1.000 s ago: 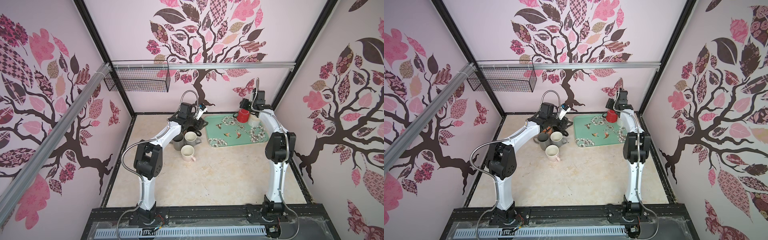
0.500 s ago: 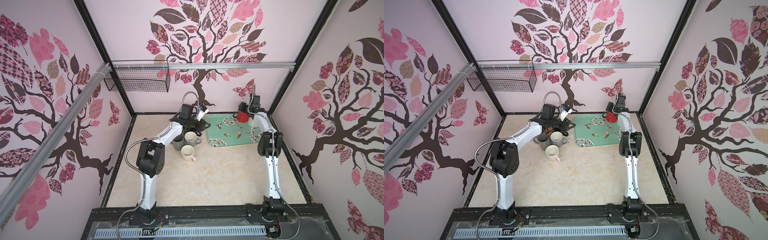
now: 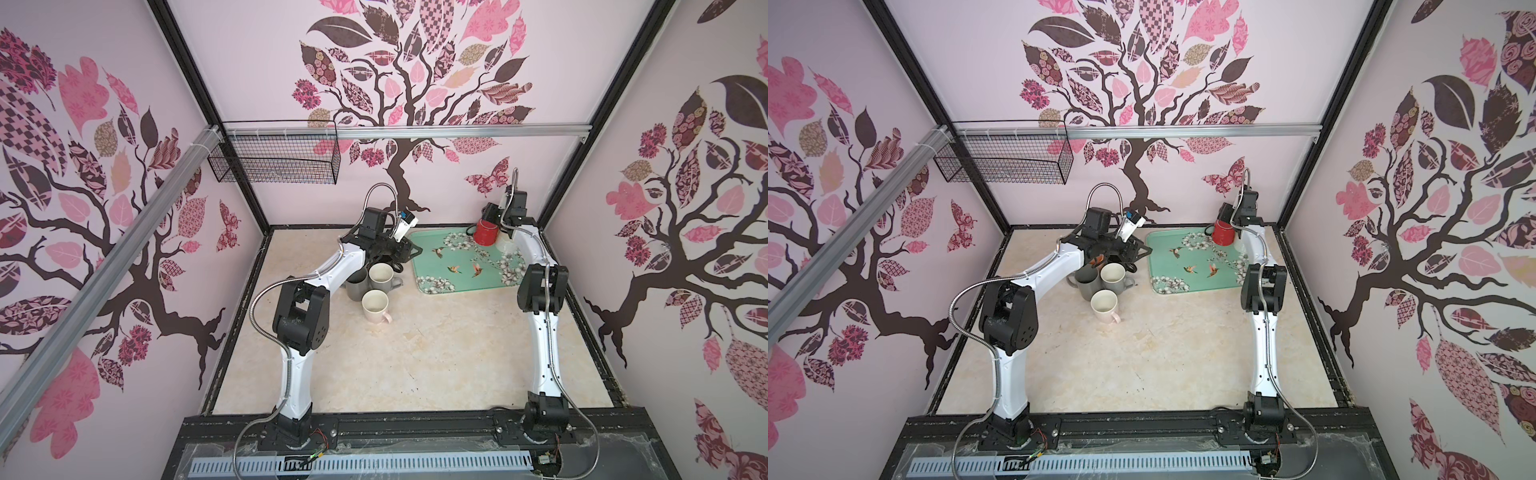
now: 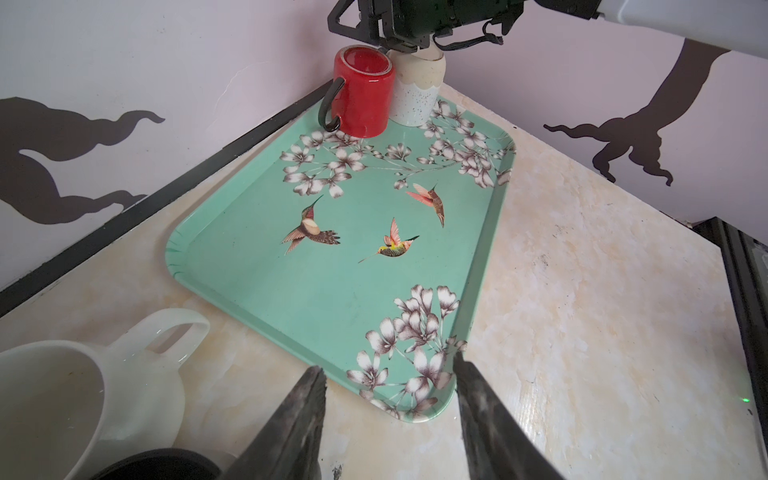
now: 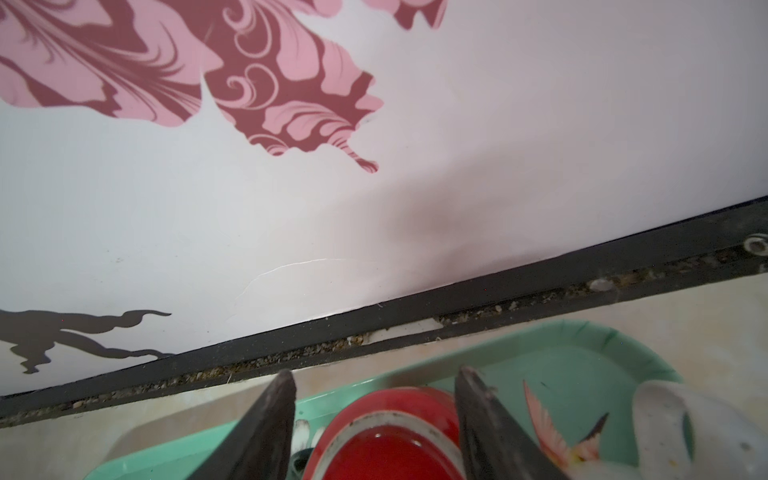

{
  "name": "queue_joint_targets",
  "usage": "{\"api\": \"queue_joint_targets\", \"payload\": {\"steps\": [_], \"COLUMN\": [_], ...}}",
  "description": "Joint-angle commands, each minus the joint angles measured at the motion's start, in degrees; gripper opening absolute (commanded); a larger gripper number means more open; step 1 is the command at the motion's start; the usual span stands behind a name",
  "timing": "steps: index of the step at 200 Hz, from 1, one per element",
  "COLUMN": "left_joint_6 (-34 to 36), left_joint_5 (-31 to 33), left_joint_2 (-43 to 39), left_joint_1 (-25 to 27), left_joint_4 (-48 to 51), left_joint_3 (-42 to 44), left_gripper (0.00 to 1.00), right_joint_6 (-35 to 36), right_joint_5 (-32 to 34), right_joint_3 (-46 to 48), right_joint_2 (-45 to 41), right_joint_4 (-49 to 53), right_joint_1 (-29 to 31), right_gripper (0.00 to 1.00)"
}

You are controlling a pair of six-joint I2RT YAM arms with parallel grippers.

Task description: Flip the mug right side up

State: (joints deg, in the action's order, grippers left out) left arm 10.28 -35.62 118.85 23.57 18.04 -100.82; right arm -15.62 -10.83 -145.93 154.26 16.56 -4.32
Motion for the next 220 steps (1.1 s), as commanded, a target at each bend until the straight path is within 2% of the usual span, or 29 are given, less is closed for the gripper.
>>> {"api": "queue_joint_targets", "payload": {"steps": [1, 64, 99, 125, 160, 192, 220], "left_joint_6": [-0.69, -1.55, -2.80, -1.44, 8.99, 23.27, 32.05], "left_joint_5": [-1.37, -1.64, -2.19, -2.37, -1.13, 5.84, 10.30], "left_joint_2": [-0.12, -1.61, -2.44, -3.57, -5.45, -5.44, -3.30], "left_joint_1": [0.33, 0.30, 0.29, 0.41, 1.01, 3.46, 5.71], "left_joint_4": [-1.00, -0.38, -0.56, -0.90, 2.54, 10.55, 14.69], "left_joint_3": [-3.00, -2.37, -1.12, 1.03, 3.19, 3.11, 1.36], "left_gripper": [0.53, 0.53, 0.52, 0.52, 0.52, 0.55, 0.59], "right_joint_6": [-0.20, 2.23, 3.71, 6.39, 6.35, 4.19, 3.93], "right_joint_5": [-3.80, -7.62, -7.14, -5.26, -6.33, -9.95, -11.49], "right_joint_3": [0.30, 9.81, 20.93, 34.29, 46.65, 61.82, 65.33], "right_joint_2": [2.64, -3.23, -10.46, -18.92, -26.89, -33.51, -36.77], "right_joint_4": [2.48, 5.06, 4.17, -0.70, -4.56, -12.98, -12.50], "right_joint_1": [0.10, 2.23, 4.55, 6.72, 8.71, 9.79, 10.86], "right_gripper": [0.60, 0.51, 0.51, 0.51, 0.51, 0.50, 0.53]}}
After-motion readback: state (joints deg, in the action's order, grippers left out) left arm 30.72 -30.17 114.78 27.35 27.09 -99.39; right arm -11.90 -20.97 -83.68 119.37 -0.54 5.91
